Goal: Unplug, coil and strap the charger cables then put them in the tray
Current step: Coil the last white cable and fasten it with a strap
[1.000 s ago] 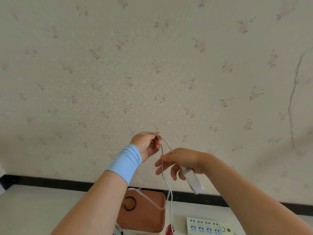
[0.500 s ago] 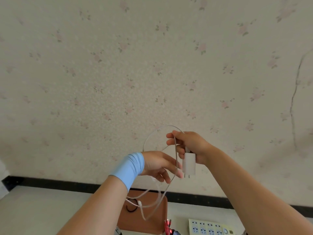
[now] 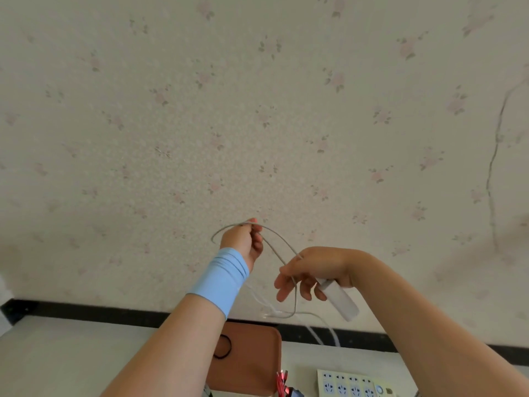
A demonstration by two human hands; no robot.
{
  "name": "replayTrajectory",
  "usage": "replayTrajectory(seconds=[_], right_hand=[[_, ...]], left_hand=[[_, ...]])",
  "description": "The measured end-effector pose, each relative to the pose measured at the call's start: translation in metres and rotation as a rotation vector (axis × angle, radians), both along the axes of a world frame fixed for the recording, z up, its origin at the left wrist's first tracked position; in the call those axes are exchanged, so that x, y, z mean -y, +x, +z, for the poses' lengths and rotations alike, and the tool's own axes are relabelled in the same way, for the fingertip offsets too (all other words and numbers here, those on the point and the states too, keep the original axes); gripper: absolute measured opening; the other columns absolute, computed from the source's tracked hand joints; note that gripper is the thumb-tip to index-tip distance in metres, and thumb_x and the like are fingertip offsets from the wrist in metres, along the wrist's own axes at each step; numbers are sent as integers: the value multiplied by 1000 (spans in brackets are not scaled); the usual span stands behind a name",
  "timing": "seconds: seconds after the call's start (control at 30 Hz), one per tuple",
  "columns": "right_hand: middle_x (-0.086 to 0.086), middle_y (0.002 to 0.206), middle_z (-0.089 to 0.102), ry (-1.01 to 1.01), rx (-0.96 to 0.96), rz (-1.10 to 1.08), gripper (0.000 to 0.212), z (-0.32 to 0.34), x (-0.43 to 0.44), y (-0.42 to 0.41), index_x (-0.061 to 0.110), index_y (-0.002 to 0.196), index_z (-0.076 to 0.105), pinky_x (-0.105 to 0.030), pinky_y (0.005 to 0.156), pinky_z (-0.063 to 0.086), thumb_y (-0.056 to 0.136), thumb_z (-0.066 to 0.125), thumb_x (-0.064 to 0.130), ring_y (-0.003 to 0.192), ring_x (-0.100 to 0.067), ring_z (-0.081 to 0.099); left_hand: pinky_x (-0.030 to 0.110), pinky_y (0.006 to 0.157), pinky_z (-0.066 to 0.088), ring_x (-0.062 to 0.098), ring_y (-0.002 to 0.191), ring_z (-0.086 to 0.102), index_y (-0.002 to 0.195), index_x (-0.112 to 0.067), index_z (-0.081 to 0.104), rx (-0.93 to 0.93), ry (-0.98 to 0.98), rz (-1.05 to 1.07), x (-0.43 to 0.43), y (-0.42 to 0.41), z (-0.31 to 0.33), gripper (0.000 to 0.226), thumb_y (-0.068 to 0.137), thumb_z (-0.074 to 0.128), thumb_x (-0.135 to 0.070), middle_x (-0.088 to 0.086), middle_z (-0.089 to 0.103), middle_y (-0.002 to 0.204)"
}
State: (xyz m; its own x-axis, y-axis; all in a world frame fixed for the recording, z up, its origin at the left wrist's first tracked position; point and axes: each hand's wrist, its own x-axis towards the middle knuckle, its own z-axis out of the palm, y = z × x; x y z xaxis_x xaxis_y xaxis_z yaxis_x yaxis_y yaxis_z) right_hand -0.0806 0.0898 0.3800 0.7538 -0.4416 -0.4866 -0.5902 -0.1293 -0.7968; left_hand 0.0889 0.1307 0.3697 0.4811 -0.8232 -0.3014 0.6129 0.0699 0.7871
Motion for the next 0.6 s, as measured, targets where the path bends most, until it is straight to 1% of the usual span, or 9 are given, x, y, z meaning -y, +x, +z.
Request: replayTrajectory(seconds=[0.07, 0.1, 0.17, 0.23, 0.3, 0.37, 0.43, 0.5, 0.6], right_hand=[[-8, 109, 77, -43, 21, -25, 30, 0, -1, -2, 5, 112, 69, -22, 53, 48, 105, 49, 26, 66, -13, 57], [-8, 107, 77, -46, 74, -77, 30, 0, -1, -2, 4, 111, 69, -23, 54, 48, 106, 49, 25, 65, -13, 57], [-9, 101, 78, -11, 244, -239, 31, 2, 0, 1, 2, 112, 69, -24, 53, 48, 106, 48, 23, 60, -12, 54], [-9, 92, 76, 46, 404, -384, 31, 5, 3, 3, 1, 113, 68, -25, 47, 46, 107, 48, 22, 53, -12, 48], [-6, 84, 73, 98, 490, -467, 30, 7, 7, 3, 2, 114, 68, -25, 43, 44, 107, 49, 24, 49, -12, 44], [-4, 84, 72, 105, 521, -513, 30, 7, 10, 2, 3, 114, 68, -26, 43, 43, 106, 50, 26, 48, -12, 44], [-5, 91, 74, 94, 512, -544, 32, 7, 12, 1, 4, 115, 68, -26, 44, 43, 106, 51, 30, 49, -12, 44], [-7, 101, 76, 97, 474, -548, 36, 7, 11, 0, 5, 115, 70, -27, 44, 43, 105, 52, 35, 50, -13, 46], [-5, 109, 76, 41, 316, -446, 42, 5, 8, -4, 10, 114, 73, -28, 51, 45, 102, 53, 45, 59, -14, 54]], left_hand=[[15, 40, 32, 9, 47, 43, 88, -10, 57, 10, 24, 19, 0, 4, -2, 23, 99, 39, -3, 1, 48, 64], [17, 43, 36, 11, 49, 48, 93, -9, 58, 63, 56, -16, -1, 4, -4, 17, 99, 42, -5, 2, 53, 67], [23, 52, 39, 16, 58, 52, 103, -8, 62, 256, 165, -182, -8, -2, -6, 15, 98, 48, -10, 7, 61, 86], [25, 55, 41, 15, 58, 52, 105, -10, 68, 558, 292, -443, -16, -7, -6, 18, 93, 56, -15, 10, 67, 100], [24, 60, 45, 13, 60, 54, 106, -16, 73, 842, 359, -788, -24, -11, -6, 23, 85, 65, -22, 6, 72, 112], [23, 65, 47, 12, 63, 57, 108, -17, 73, 962, 346, -1053, -30, -16, -7, 23, 87, 66, -23, -1, 73, 105], [24, 65, 48, 12, 60, 55, 104, -15, 71, 976, 293, -1053, -33, -22, -7, 20, 96, 54, -19, -1, 68, 85], [23, 56, 45, 13, 53, 48, 102, -12, 67, 868, 232, -824, -30, -24, -6, 22, 100, 46, -17, 1, 59, 72], [19, 46, 37, 12, 48, 40, 102, -9, 60, 389, 110, -466, -18, -18, -6, 18, 102, 42, -12, 2, 50, 63]])
